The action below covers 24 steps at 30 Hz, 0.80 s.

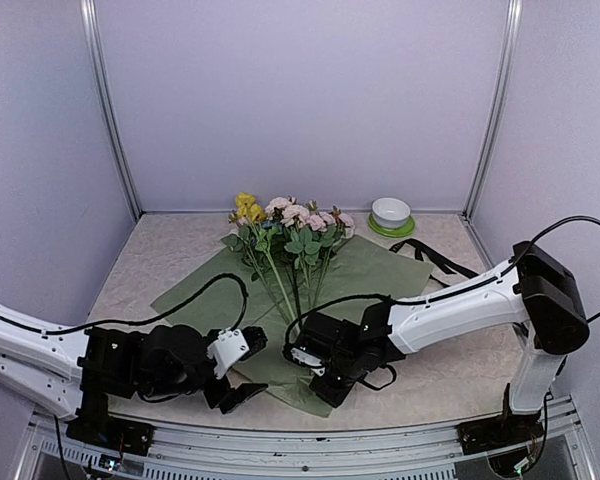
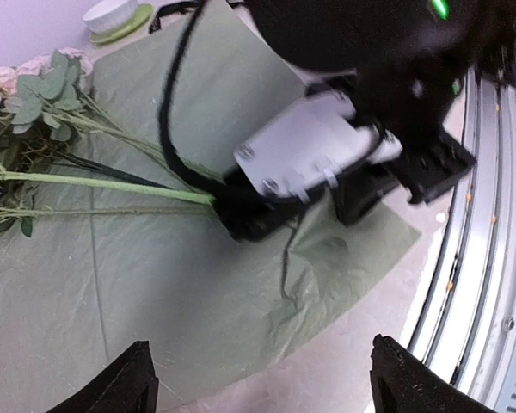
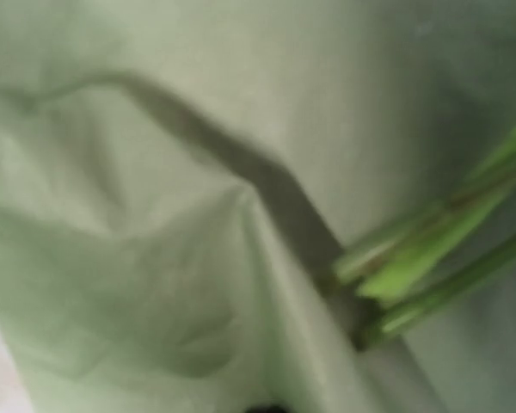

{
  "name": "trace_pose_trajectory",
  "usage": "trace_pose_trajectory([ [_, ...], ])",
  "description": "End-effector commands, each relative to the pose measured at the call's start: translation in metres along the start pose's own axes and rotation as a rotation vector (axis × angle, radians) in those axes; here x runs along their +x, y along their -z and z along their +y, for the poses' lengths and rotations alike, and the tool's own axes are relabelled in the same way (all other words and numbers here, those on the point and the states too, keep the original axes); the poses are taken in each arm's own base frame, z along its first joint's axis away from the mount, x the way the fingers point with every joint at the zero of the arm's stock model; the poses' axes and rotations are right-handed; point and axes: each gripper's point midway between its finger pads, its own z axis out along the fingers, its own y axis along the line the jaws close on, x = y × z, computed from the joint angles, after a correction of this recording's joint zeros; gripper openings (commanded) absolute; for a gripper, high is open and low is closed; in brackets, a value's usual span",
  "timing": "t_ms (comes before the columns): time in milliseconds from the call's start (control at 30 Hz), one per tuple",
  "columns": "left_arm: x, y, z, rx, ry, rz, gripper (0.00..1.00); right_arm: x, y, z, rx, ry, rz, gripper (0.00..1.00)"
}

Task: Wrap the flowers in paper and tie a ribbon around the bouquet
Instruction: Pick up the bottom corner of the flattened wrapping paper from the center of the board, then pass from the right arm to the left

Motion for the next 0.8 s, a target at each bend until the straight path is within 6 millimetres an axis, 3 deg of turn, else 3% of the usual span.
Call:
trace_pose_trajectory([
  [0, 0.015, -0.011, -0.023, 0.035, -0.223, 0.104, 0.85, 0.011, -0.012, -0.01, -0.038, -0.013, 0.012, 0.0],
  [133, 0.039, -0.023, -0.043, 0.059, -0.457, 0.229, 0.89, 0.005, -0.015, -0.013, -0.081, -0.031, -0.016, 0.0],
  [267, 0.049, -0.041, -0.03, -0.04, -0.614, 0.302, 0.89, 0.002, -0.014, -0.014, -0.105, -0.042, -0.037, 0.0],
  [400, 0.051, -0.057, -0.016, -0.081, -0.633, 0.311, 0.84, 0.002, -0.009, -0.013, -0.124, -0.041, -0.052, 0.0],
  [533, 0.053, -0.068, -0.006, -0.106, -0.628, 0.324, 0.54, 0.001, -0.003, -0.014, -0.146, -0.052, -0.071, 0.0],
  [767, 0.063, -0.085, -0.007, -0.074, -0.571, 0.34, 0.3, -0.005, 0.009, -0.016, -0.21, -0.087, -0.121, 0.0],
])
